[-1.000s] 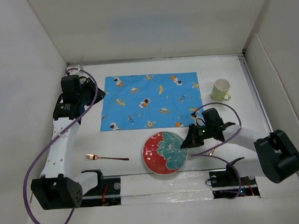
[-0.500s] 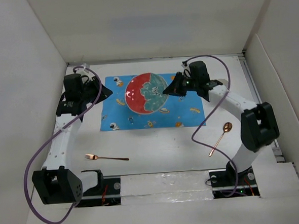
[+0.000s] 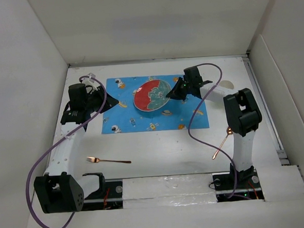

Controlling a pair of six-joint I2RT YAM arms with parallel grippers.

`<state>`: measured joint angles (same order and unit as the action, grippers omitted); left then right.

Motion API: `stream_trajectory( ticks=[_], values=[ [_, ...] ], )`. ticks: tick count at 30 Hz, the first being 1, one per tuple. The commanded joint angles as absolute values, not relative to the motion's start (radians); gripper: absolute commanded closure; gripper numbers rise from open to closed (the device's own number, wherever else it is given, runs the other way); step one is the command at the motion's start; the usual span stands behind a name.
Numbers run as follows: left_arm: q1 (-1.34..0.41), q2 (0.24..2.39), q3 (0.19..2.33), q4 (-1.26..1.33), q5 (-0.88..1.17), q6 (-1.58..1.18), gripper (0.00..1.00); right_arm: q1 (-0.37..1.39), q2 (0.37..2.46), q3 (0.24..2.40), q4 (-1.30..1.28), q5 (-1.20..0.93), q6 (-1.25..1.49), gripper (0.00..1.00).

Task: Set the dinner table for one person

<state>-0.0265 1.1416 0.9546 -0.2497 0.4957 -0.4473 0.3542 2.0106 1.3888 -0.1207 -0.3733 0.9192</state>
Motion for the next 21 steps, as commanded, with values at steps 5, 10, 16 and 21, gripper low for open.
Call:
stream_trajectory(
  ticks=[5,10,16,21],
  values=[
    [-0.029,1.127,0.950,-0.204,0.522,-0.449,0.79,0.368,1.994,1.358,-0.073,-0.422,0.919,0.87],
    [-0.029,1.129,0.946,-0.204,0.511,-0.449,0.79,0.368,1.964,1.390,-0.234,-0.362,0.810,0.44],
    [-0.029,1.137,0.925,-0.196,0.509,-0.446,0.78,0.331,1.853,1.491,-0.431,-0.272,0.629,0.51],
    [-0.029,1.129,0.904,-0.196,0.523,-0.422,1.00,0.141,1.686,1.483,-0.456,-0.163,0.537,1.00]
  ],
)
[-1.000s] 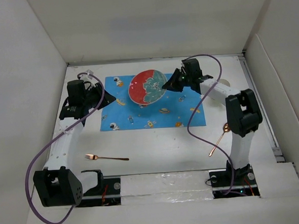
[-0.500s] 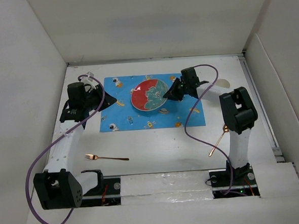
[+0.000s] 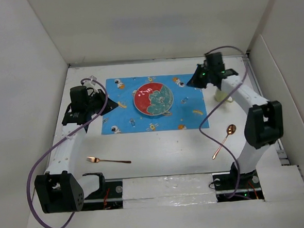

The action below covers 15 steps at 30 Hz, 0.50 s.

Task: Set the dinner table for one person

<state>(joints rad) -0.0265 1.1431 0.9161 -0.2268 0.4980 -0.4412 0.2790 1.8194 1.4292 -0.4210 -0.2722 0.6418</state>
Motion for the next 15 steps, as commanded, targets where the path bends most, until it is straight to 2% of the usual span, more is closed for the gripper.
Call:
stream_trajectory(
  ticks=[1,4,5,6,7,8,9,11,15],
  values=[
    [-0.029,1.129,0.900,-0.198,0.531,-0.417,1.00,0.109,1.642,1.482,-0.466,-0.122,0.513,1.00],
    [-0.029,1.108,0.887,-0.193,0.531,-0.411,1.00,0.014,1.594,1.485,-0.521,0.137,0.474,1.00],
    [-0.029,1.092,0.884,-0.193,0.534,-0.411,1.00,-0.006,1.585,1.482,-0.528,0.234,0.469,0.92],
    [-0.029,1.088,0.881,-0.192,0.532,-0.411,1.00,-0.029,1.585,1.473,-0.537,0.259,0.466,0.79],
    [-0.029,1.086,0.881,-0.192,0.538,-0.411,1.00,-0.055,1.586,1.471,-0.546,0.258,0.462,0.54],
    [-0.029,1.086,0.884,-0.190,0.549,-0.411,1.00,-0.099,1.604,1.471,-0.555,0.232,0.462,0.54],
    [-0.029,1.089,0.884,-0.186,0.554,-0.410,0.98,-0.118,1.617,1.474,-0.587,0.221,0.465,0.46],
    [-0.043,1.095,0.890,-0.186,0.549,-0.405,0.91,-0.139,1.637,1.485,-0.609,0.210,0.466,0.43],
    [-0.043,1.106,0.893,-0.176,0.549,-0.407,0.87,-0.140,1.692,1.477,-0.618,0.206,0.434,0.45]
  ],
)
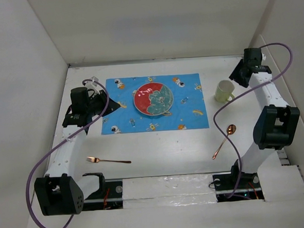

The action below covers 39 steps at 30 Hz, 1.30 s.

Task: Set the dinner table for one person

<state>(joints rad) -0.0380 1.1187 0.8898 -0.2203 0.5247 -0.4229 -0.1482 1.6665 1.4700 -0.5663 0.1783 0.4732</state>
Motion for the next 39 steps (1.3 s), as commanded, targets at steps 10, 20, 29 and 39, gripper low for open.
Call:
stream_trajectory(
  ticks=[10,20,29,39],
  values=[
    [-0.043,1.112,0.888,-0.167,0.549,-0.408,0.86,-0.167,1.813,1.489,-0.623,0.184,0.430,0.63],
    [-0.043,1.129,0.900,-0.170,0.549,-0.408,0.84,-0.095,1.726,1.621,-0.586,0.158,0.428,1.00],
    [-0.043,1.149,0.937,-0.176,0.528,-0.417,0.78,0.064,1.937,1.963,-0.729,0.089,0.411,1.00],
    [-0.043,1.161,0.946,-0.150,0.526,-0.439,0.76,0.150,2.167,2.195,-0.818,0.097,0.416,1.00]
  ],
)
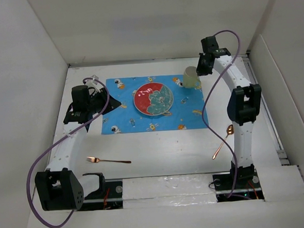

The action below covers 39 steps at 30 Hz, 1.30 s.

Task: Set the dinner table for one person

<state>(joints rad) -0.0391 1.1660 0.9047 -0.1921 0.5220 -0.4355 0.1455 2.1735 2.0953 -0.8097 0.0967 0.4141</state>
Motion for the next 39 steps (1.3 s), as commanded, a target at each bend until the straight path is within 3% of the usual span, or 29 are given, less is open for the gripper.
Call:
stream_trajectory(
  ticks=[1,6,7,9,10,12,14,17,18,20,25,29,30,33,39],
  values=[
    [-0.043,1.163,0.945,-0.149,0.523,-0.440,0.76,0.150,2.183,2.219,-0.821,0.097,0.416,1.00],
    [-0.043,1.161,0.930,-0.143,0.518,-0.443,0.76,0.160,2.243,2.243,-0.834,0.094,0.417,1.00],
    [-0.043,1.161,0.928,-0.143,0.515,-0.443,0.76,0.169,2.243,2.241,-0.833,0.097,0.417,0.96],
    [-0.043,1.163,0.925,-0.138,0.514,-0.446,0.76,0.169,2.237,2.235,-0.824,0.100,0.425,0.77],
    [-0.043,1.164,0.925,-0.140,0.515,-0.446,0.76,0.169,2.223,2.230,-0.816,0.097,0.428,0.61],
    [-0.043,1.166,0.923,-0.137,0.518,-0.448,0.76,0.169,2.204,2.235,-0.810,0.094,0.431,0.46],
    [-0.043,1.173,0.927,-0.133,0.525,-0.448,0.76,0.160,2.154,2.227,-0.802,0.075,0.439,0.41],
    [-0.043,1.181,0.934,-0.137,0.531,-0.442,0.76,0.120,2.038,2.142,-0.785,0.081,0.462,0.43],
    [-0.043,1.183,0.936,-0.138,0.532,-0.442,0.76,0.111,1.987,2.020,-0.749,0.093,0.471,0.67],
    [-0.043,1.187,0.942,-0.143,0.538,-0.437,0.76,0.082,1.784,1.822,-0.666,0.123,0.520,1.00],
    [-0.043,1.184,0.928,-0.129,0.575,-0.448,0.86,-0.012,1.415,1.118,-0.508,0.097,0.639,1.00],
    [-0.043,1.189,0.914,-0.117,0.601,-0.454,0.88,-0.035,1.231,0.845,-0.569,0.115,0.672,0.96],
    [-0.043,1.190,0.914,-0.117,0.613,-0.454,0.88,-0.035,1.177,0.809,-0.583,0.115,0.684,0.76],
    [-0.043,1.197,0.911,-0.110,0.623,-0.459,0.86,-0.044,1.125,0.723,-0.621,0.113,0.719,0.56],
    [-0.043,1.189,0.897,-0.104,0.637,-0.465,0.81,-0.044,1.121,0.672,-0.623,0.123,0.742,0.56]
  ],
)
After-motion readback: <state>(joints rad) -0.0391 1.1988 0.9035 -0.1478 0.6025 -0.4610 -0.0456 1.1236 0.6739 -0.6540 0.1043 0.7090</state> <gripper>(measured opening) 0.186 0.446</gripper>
